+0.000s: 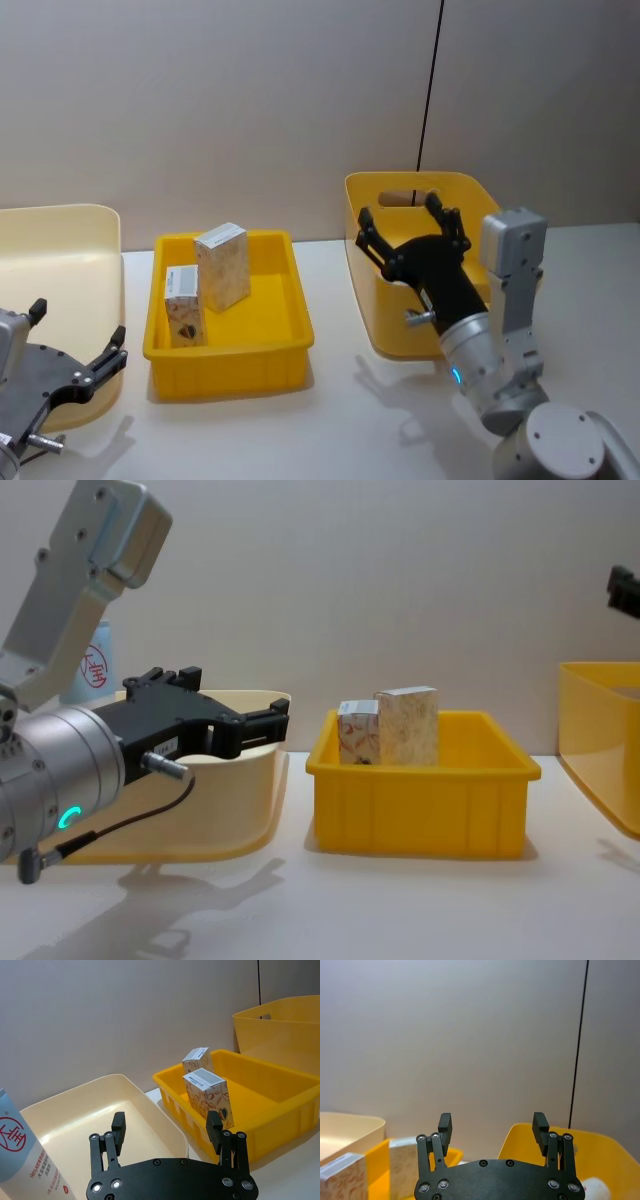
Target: Bimanual collaborative sorting of washing and personal care products
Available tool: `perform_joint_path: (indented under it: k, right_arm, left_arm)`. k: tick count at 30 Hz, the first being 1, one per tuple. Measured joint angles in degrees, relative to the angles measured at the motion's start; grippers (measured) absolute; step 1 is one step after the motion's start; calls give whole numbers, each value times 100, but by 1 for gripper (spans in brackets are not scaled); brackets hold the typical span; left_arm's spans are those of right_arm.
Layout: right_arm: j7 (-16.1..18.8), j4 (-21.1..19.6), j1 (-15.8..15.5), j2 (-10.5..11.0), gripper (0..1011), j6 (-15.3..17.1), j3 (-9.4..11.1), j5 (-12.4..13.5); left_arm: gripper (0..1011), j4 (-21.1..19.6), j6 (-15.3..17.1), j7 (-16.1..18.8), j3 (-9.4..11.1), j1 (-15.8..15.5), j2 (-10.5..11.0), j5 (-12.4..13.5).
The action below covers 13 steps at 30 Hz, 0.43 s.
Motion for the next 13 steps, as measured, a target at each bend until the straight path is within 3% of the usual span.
perform_joint_path:
  k: [13]
  right_arm:
    - [-158, -706, -667, 668, 1001, 732, -634, 606]
  left_arm:
    - [1003, 0, 0, 0, 0, 0, 0, 0]
